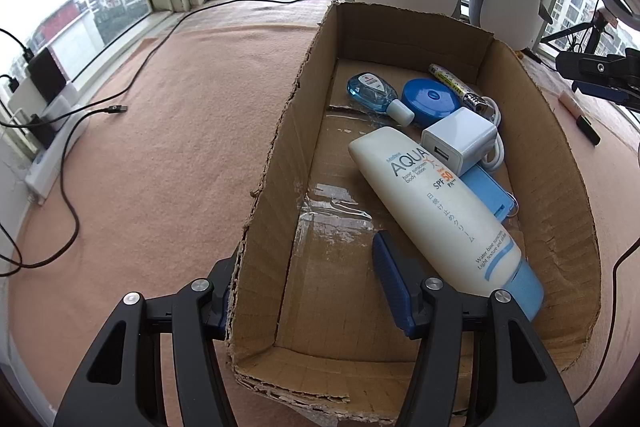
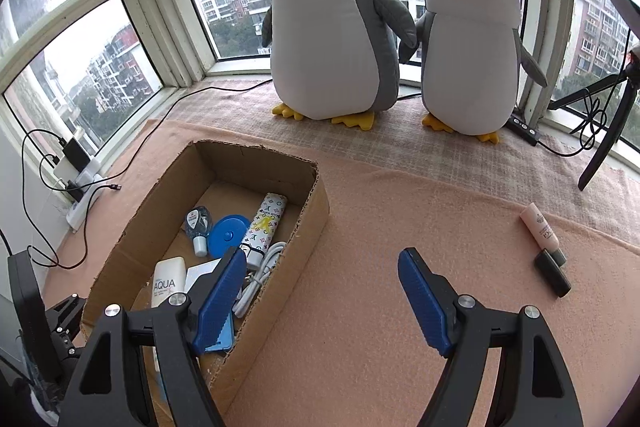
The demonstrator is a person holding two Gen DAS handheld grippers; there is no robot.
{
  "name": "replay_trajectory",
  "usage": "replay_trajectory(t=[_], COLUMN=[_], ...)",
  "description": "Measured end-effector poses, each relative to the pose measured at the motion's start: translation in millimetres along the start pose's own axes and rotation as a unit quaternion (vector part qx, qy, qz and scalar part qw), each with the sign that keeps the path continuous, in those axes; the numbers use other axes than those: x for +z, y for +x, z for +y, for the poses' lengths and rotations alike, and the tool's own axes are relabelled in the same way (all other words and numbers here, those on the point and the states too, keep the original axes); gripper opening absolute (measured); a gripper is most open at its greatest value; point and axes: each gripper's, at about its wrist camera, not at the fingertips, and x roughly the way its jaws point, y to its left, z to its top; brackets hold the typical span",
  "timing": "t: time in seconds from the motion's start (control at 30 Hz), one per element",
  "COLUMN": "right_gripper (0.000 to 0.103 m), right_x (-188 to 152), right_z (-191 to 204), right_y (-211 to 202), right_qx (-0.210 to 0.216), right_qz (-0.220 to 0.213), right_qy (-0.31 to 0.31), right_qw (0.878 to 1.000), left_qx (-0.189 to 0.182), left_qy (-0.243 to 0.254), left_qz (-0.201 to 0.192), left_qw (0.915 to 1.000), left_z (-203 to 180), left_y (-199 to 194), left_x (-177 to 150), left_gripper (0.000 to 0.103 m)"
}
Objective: Organize rigid objects
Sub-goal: 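Move the right gripper toward the black lipstick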
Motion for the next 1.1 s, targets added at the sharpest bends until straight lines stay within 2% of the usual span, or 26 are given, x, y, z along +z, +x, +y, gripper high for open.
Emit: replay_trajectory(t=[0.4, 0.7, 0.9, 1.1], right_gripper=[0.075, 0.074, 0.060, 0.056], right_x=[-25.2, -30.6, -26.9, -23.0], right_z=[-90.4, -156.3, -176.4, -187.1], right_y=[-26.7, -23.0, -1.5, 17.6], right_qx=[-0.042, -0.075, -0.077, -0.079], right_qz=[-0.010, 0.000, 0.023, 0.041], right_qy=[0.043, 0.069, 0.065, 0.064], right_qw=[0.998, 0.995, 0.995, 0.994], left_qx=[0.007, 0.013, 0.016, 0.016], left_qy=[0.004, 0.007, 0.009, 0.009], left_qz=[0.002, 0.004, 0.006, 0.006], left_qw=[1.0000, 0.9999, 0.9998, 0.9998], left_z=[-3.5, -5.3, -5.3, -5.3], left_y=[-0.6, -0.6, -0.5, -0.5], left_x=[0.7, 1.1, 1.7, 1.5], left_gripper=[0.060, 0.060, 0.060, 0.060])
